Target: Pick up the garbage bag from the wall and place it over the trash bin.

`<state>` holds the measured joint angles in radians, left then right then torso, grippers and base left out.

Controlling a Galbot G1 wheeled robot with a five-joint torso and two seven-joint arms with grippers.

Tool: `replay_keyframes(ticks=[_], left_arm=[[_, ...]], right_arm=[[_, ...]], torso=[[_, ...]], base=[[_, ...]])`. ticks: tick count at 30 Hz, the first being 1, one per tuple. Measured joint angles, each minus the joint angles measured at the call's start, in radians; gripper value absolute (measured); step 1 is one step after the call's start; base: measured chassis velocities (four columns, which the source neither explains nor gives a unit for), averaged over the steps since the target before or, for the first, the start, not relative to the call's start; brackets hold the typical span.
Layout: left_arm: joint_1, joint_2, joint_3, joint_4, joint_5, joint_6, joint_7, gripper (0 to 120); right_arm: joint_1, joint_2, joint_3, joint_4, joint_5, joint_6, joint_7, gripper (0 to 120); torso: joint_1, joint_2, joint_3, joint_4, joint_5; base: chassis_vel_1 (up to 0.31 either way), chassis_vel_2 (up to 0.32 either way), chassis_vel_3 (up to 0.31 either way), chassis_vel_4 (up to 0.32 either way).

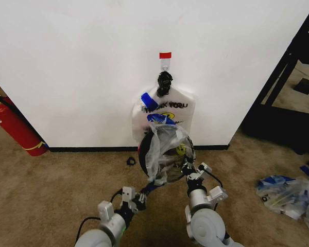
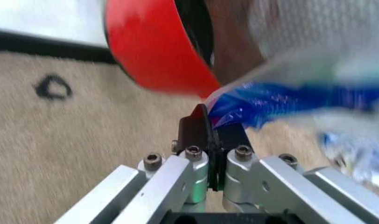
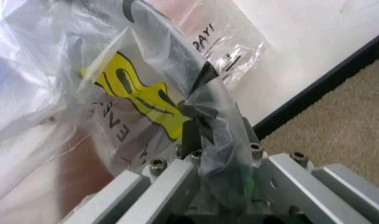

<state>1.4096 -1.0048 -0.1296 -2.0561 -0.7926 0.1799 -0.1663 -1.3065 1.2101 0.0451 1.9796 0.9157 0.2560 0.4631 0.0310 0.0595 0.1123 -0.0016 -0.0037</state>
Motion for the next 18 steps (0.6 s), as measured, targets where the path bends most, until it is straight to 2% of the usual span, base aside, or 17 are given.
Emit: replay_keyframes(ticks=[12,18], left_arm=[[-0.052,0.022,-0.018,0.039,-0.016,0.015,0.004,0],[-0.067,0.019,-0.010,0.089,0.007,0.024,0.006,0]], right_arm=[[-0.021,-0.042,0.021,-0.040,-0.038,0.021,-0.055,0],[-0.034,-0.067,0.029,-0.063,-0.053,0.043,-0.161,0]], torso=[[0.000,0.000,0.000,0.0000,0.0001],[0.000,0.000,0.000,0.0000,0.0000]], base=[[0.000,0.000,0.000,0.000],[0.000,0.000,0.000,0.000]])
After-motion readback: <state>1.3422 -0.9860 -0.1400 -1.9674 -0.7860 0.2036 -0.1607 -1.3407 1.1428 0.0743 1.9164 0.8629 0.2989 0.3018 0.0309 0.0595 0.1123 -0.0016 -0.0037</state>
